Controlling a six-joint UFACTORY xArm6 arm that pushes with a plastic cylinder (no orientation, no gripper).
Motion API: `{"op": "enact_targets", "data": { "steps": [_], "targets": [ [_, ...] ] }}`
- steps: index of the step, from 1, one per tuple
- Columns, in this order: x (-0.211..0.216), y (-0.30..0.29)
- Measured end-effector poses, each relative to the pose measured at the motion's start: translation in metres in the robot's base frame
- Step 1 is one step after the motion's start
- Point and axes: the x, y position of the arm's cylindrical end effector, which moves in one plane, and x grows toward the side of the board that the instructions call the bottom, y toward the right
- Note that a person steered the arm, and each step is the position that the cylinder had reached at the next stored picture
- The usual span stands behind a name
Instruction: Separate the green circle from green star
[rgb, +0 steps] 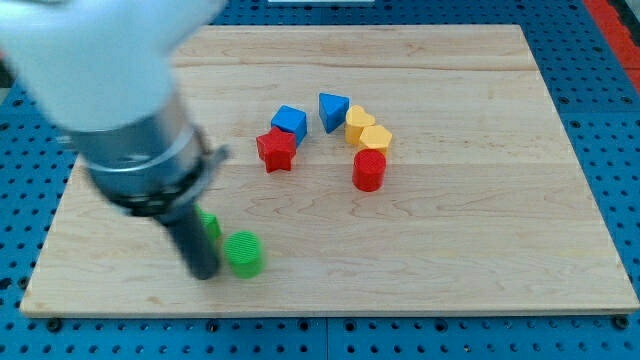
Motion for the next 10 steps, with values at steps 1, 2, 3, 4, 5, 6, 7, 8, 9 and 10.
{"op": "enact_targets", "data": {
  "steps": [1, 2, 3, 4, 5, 6, 7, 8, 9, 10],
  "targets": [
    [-0.027, 0.056],
    [-0.01, 0.055],
    [0.019, 0.078],
    [0.007, 0.11],
    [-0.038, 0.11],
    [-0.042, 0.11],
    [-0.004, 0.099],
    [-0.011, 0.059],
    [-0.044, 0.067],
    [-0.065, 0.095]
  ]
}}
